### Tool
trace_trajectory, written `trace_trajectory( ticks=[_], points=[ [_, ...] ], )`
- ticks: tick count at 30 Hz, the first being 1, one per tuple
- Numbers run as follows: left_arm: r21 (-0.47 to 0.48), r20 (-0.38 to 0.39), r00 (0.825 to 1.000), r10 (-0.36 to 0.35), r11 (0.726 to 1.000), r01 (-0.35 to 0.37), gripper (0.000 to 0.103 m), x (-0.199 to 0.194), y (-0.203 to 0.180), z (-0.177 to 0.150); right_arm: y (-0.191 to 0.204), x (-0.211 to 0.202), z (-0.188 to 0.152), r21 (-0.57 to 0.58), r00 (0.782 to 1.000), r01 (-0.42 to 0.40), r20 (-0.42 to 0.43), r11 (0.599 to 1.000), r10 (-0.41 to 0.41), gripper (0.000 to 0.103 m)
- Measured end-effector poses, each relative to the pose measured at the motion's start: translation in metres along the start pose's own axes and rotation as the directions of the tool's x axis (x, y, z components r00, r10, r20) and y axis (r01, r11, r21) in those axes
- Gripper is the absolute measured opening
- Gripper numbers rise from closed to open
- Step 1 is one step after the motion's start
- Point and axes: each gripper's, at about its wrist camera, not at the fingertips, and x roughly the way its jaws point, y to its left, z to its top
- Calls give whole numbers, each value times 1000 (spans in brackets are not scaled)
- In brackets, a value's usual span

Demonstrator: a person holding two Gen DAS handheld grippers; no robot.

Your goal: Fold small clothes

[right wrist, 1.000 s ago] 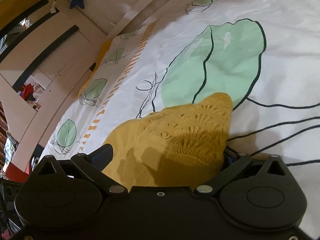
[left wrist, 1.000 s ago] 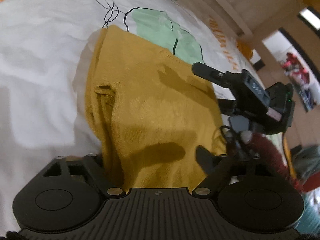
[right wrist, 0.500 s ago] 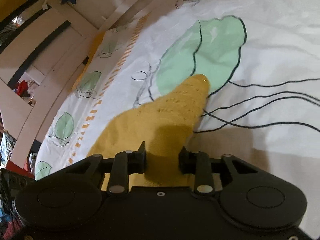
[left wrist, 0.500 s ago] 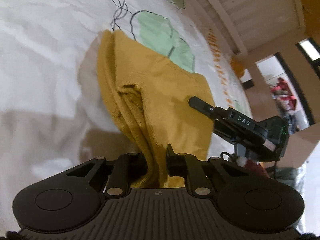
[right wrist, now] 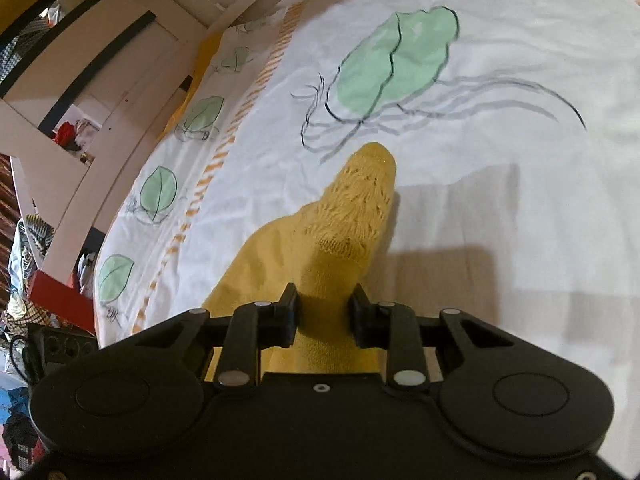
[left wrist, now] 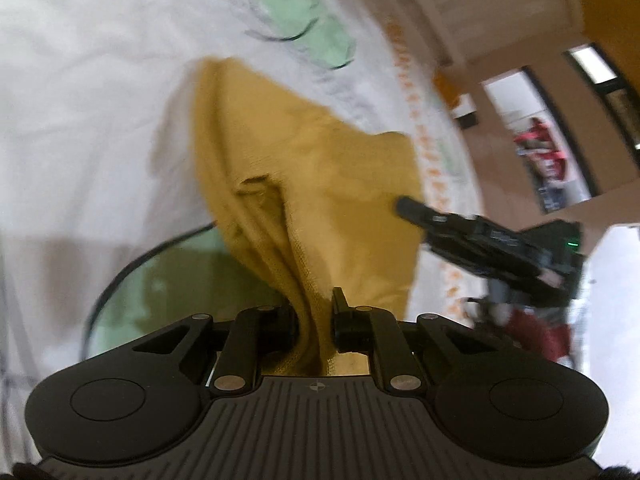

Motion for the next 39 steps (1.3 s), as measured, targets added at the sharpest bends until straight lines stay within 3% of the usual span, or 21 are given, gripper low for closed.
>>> trace_trajectory(
  ticks=[3, 6, 8, 12, 17, 21, 23, 29, 32, 34, 36, 39],
  points=[
    [35, -16, 991, 130, 991, -130, 16, 4, 7, -9, -4, -6, -17, -10, 996, 82, 21, 997, -81, 41],
    [58, 0, 985, 171, 984, -170, 18, 2, 10, -16, -6, -9, -28, -54, 978, 206, 35, 977, -204, 44],
    [95, 15, 978, 209, 973, -209, 19, 1, 6, -18, -9, -14, -33, -53, 970, 240, 57, 969, -237, 55],
    [212, 47, 960, 278, 936, -281, 20, -9, -16, -24, 1, -28, -37, -99, 955, 277, 142, 956, -262, 55],
    [309, 182, 951, 251, 903, -298, 22, -35, -52, -12, 25, -37, -29, -205, 933, 293, 274, 934, -232, 61],
    [332, 279, 928, 247, 882, -335, 24, -29, -71, 20, 41, -25, -22, -290, 934, 300, 283, 909, -218, 58],
    [334, 290, 923, 254, 877, -346, 24, -15, -75, 32, 49, -14, -19, -329, 937, 303, 276, 894, -215, 50],
    [312, 284, 923, 257, 886, -343, 24, 26, -72, 49, 60, 18, -15, -403, 947, 296, 245, 866, -210, 46],
    [315, 262, 927, 268, 884, -344, 26, 36, -66, 51, 52, 41, -12, -414, 946, 317, 199, 853, -255, 46],
    [323, 259, 926, 275, 879, -351, 26, 45, -65, 55, 35, 59, -8, -383, 946, 323, 126, 865, -297, 46],
    [331, 266, 923, 277, 873, -357, 27, 55, -64, 62, 21, 63, -9, -338, 955, 296, 123, 894, -269, 46],
    [321, 273, 924, 266, 880, -348, 30, 66, -61, 69, 26, 64, -11, -367, 952, 305, 123, 879, -279, 47]
  ],
)
